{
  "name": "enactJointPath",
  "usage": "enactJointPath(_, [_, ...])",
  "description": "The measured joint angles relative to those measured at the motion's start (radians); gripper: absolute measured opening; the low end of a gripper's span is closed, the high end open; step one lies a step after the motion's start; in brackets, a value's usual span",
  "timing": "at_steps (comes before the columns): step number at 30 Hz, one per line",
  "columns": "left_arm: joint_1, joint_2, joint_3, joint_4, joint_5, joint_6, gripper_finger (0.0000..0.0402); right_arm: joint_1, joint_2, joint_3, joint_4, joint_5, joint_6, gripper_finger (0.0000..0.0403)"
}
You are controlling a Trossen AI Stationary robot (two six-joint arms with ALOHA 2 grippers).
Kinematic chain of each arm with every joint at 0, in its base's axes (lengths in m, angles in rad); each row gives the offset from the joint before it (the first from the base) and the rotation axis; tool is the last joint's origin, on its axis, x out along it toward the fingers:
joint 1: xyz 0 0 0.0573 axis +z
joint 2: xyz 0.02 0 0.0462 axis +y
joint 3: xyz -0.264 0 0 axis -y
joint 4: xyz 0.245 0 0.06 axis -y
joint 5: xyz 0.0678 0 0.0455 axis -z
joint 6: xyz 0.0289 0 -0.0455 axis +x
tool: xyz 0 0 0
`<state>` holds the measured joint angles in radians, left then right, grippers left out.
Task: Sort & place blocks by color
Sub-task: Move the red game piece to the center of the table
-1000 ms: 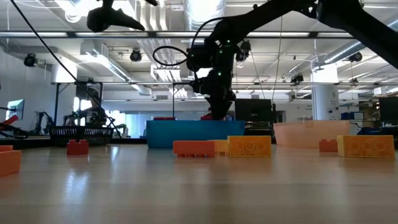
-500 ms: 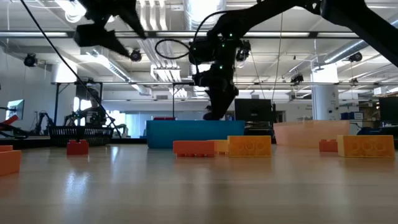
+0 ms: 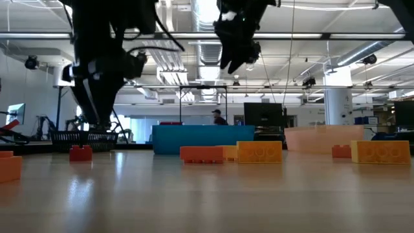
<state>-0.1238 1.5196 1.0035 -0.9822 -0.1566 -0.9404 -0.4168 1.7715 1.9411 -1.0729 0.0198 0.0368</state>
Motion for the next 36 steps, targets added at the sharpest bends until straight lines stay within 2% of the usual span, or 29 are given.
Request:
enactJointPath(9, [0.0, 0.14, -0.016, -0.004, 0.043, 0.091, 0.0288, 0.0, -0.103, 0.0, 0.028, 0.008, 0.025, 0.024])
enactJointPath(20, [0.001, 0.123, -0.116, 0.061, 0.09, 0.083, 0.0275, 0.011, -0.118, -0.006, 0.027, 0.008, 0.043, 0.024])
enactJointPath(26, [0.0, 0.117, -0.127, 0.099, 0.1, 0.083, 0.0232, 0.021, -0.118, -0.029, 0.027, 0.008, 0.05, 0.024])
enactJointPath(36, [0.0, 0.116, -0.127, 0.115, 0.111, 0.083, 0.0128, 0.029, -0.118, -0.039, 0.031, 0.008, 0.05, 0.024])
